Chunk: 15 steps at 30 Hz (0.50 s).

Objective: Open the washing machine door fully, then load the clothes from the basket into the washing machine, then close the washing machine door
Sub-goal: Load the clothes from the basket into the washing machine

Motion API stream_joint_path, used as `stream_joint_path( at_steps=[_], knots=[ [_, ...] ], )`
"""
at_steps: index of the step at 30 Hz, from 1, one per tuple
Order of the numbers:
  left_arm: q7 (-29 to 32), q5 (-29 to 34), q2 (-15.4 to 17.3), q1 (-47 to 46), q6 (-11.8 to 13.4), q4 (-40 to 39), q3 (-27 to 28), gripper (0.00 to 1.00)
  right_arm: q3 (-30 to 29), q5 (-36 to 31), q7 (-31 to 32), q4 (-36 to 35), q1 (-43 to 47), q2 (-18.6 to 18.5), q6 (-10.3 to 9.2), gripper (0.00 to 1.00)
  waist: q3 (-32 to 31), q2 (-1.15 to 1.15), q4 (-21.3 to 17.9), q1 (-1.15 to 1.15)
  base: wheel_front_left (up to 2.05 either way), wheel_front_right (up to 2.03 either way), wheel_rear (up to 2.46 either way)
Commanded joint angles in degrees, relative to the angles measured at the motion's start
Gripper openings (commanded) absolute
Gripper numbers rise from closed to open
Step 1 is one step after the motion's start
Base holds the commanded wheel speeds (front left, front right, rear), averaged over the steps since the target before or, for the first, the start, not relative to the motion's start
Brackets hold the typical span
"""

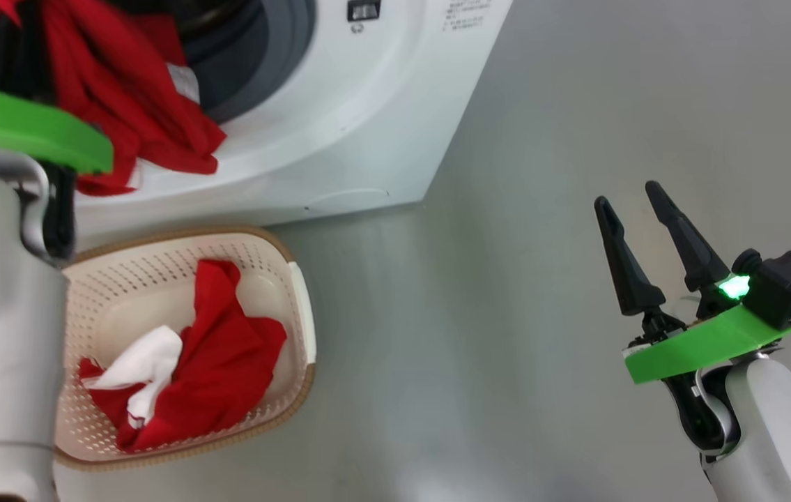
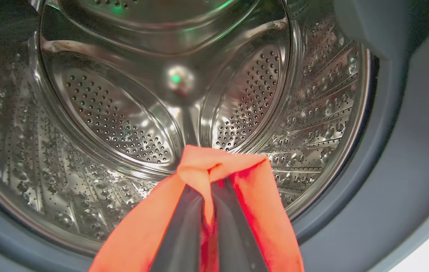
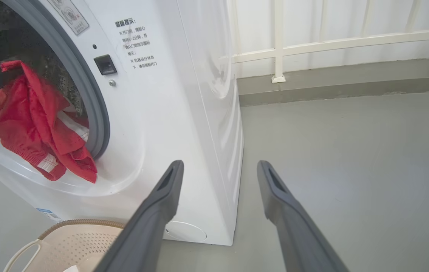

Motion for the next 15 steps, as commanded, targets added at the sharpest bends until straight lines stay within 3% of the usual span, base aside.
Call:
stream_joint_path(
  at_steps=[1, 11, 15],
  knots=[
    [-0.8, 0.5, 2.9, -3.1, -0.6, 0.4, 1.1, 0.00, 0.9, -0.5, -0.3, -1.6, -0.3, 0.0, 0.09, 1.00, 3.4, 0.00, -1.7, 0.00, 0.00, 0.00, 0.00],
    [-1.2, 0.9, 4.1, -14.1, -1.0, 10.5, 1.1, 0.00, 0.3, -0.9, -0.3, -2.4, -1.8, 1.2, 0.09, 1.00, 8.7, 0.00, -4.3, 0.00, 0.00, 0.00, 0.00],
    [-1.2, 2.2, 4.7, -17.5, -0.8, 10.4, 1.1, 0.00, 0.3, -0.9, -0.3, -2.7, -2.3, 1.7, 0.09, 1.00, 10.4, 0.00, -5.3, 0.00, 0.00, 0.00, 0.00]
  ],
)
